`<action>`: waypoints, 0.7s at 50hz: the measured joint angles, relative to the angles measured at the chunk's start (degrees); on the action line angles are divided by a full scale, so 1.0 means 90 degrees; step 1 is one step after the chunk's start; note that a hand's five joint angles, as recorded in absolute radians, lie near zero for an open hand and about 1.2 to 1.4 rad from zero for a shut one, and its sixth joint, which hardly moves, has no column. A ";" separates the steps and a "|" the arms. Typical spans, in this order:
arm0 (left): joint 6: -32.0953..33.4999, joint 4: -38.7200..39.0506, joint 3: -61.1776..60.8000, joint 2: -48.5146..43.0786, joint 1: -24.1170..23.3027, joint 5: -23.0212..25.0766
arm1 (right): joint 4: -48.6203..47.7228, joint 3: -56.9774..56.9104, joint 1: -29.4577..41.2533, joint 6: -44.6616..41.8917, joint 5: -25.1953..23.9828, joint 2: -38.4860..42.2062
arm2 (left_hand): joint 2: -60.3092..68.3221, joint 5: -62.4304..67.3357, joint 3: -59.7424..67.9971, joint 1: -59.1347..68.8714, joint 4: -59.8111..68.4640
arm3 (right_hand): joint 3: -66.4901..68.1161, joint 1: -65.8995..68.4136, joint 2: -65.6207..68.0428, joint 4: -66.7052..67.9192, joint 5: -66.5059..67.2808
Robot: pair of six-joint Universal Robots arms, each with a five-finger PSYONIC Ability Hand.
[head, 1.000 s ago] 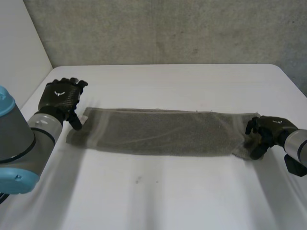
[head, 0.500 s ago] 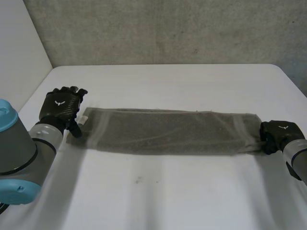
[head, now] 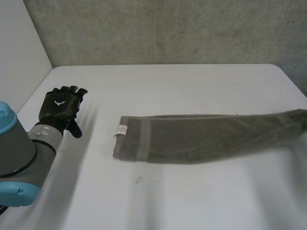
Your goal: Fold the towel.
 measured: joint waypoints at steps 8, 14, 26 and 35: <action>0.0006 -0.0001 0.0000 0.0012 0.0001 0.0000 | -0.0048 -0.0539 0.1418 0.0521 -0.0100 -0.0182 | 0.0000 0.0001 0.0000 0.0000 0.0000 | 0.0042 0.0000 0.0000 0.0000 0.0028; 0.0008 -0.0001 0.0004 0.0040 0.0008 0.0000 | -0.0266 -0.1171 0.3401 0.0821 -0.0491 0.0220 | 0.0000 0.0000 0.0000 0.0000 -0.0001 | 0.0059 0.0000 0.0001 0.0024 0.0043; 0.0008 0.0005 0.0009 0.0067 0.0019 0.0000 | -0.0703 -0.2164 0.5757 0.0777 -0.1656 0.2050 | 0.0000 -0.0004 0.0000 0.0000 0.0000 | 0.0059 0.0000 0.0001 0.0026 0.0062; 0.0012 0.0009 -0.0007 0.0048 -0.0026 0.0000 | -0.0530 -0.2370 0.6211 0.0334 -0.1618 0.2844 | 0.0000 -0.0001 0.0000 0.0000 -0.0001 | -0.2846 -0.2361 -0.2802 -0.2905 -0.2525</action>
